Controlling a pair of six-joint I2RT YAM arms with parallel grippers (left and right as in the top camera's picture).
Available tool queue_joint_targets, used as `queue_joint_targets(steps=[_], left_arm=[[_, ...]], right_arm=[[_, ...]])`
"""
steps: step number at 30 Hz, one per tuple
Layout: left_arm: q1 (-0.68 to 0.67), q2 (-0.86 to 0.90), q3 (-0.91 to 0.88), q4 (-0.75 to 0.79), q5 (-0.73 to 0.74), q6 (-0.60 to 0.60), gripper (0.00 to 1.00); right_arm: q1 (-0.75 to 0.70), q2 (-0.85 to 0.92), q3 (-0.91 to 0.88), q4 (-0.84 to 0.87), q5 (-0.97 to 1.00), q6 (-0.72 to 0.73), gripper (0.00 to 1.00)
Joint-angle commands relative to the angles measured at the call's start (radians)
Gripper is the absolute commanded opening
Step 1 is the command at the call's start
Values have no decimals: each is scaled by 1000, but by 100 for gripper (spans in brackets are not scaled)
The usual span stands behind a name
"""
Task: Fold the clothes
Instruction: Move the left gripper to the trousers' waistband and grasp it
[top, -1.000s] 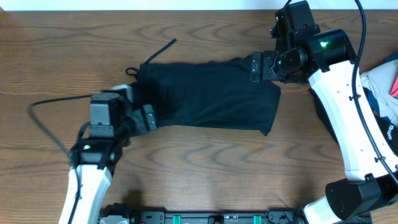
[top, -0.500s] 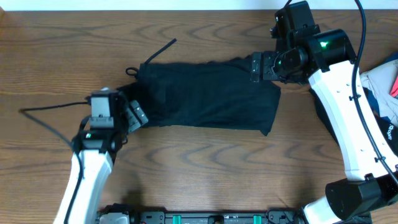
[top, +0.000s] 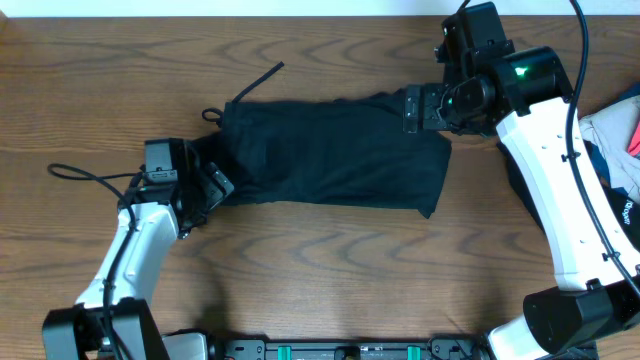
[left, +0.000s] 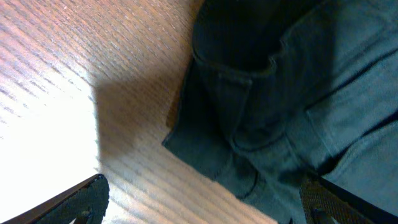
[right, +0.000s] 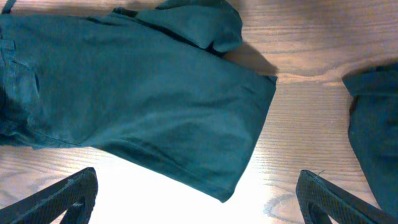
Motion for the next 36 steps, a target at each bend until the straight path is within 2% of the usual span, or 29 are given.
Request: queue_joint_targets(steps=[1,22,36], left_arm=[[14,36,-10,27,75,-10,98],[13,199,-10,248,171,-14,98],[14,318,-10,327,204,-13,98]], right_arm=[[-1,2,-2,3,10,3,99],[0,2,-2,1,10,3,99],[0,2,-5,-21,3,3,99]])
